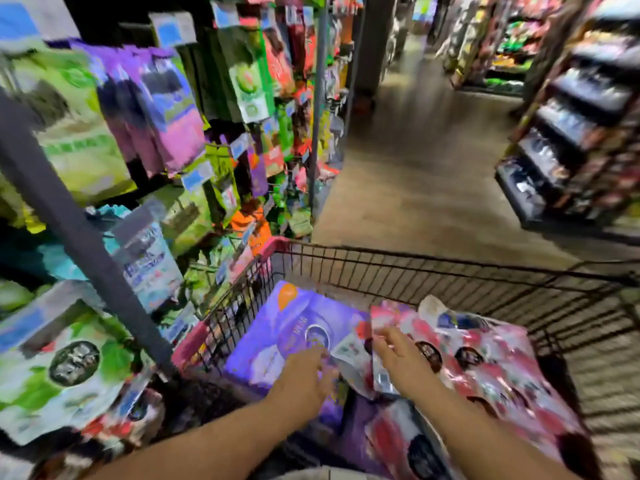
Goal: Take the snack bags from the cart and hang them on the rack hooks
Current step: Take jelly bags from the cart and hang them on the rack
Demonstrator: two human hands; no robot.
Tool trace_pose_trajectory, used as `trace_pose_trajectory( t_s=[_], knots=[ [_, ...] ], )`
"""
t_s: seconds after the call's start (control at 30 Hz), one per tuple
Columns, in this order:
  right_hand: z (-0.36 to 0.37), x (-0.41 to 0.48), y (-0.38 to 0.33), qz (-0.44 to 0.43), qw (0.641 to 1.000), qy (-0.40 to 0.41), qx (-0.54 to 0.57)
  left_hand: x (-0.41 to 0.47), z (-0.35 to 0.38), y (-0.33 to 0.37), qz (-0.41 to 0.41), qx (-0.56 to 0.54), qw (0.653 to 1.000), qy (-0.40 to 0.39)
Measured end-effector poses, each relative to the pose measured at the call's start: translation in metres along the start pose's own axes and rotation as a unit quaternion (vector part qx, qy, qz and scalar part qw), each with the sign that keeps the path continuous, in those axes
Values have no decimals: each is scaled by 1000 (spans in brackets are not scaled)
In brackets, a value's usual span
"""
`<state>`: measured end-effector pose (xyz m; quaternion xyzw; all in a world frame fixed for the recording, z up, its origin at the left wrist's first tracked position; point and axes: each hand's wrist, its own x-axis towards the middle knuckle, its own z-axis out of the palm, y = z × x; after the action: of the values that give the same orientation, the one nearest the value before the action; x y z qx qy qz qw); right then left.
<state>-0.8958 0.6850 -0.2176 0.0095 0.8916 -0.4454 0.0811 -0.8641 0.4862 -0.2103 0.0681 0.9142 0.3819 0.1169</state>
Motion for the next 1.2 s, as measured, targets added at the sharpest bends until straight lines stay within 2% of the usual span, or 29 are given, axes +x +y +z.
trace_pose_trajectory(
  t_s=[0.17,0.27,0.43,0.6,0.67,0.8,0.87,1.0,1.13,1.2],
  knots=[
    [-20,-34,62,106,994,15,-26,6,43,-11,-3,29,997,-73],
    [-28,-48,86,162,984,42,-52,8,50,-16,10,51,995,-86],
    [-47,-46,110,242,960,100,-102,9,50,-21,43,43,997,-48],
    [-82,-49,124,256,934,172,-179,6,48,-16,63,21,997,-32],
    [-92,-58,132,288,918,183,-202,5,49,-18,64,8,997,-30],
    [-108,-67,153,415,884,164,-142,6,50,-21,60,0,998,-33],
    [-112,-69,165,436,879,148,-124,7,51,-22,56,1,998,-32],
    [-113,-66,174,431,884,121,-135,8,52,-23,62,14,997,-40],
    [-109,-59,177,433,876,69,-201,8,52,-23,64,21,997,-38],
    [-106,-58,156,406,893,80,-175,7,51,-23,66,19,997,-34]
  ],
)
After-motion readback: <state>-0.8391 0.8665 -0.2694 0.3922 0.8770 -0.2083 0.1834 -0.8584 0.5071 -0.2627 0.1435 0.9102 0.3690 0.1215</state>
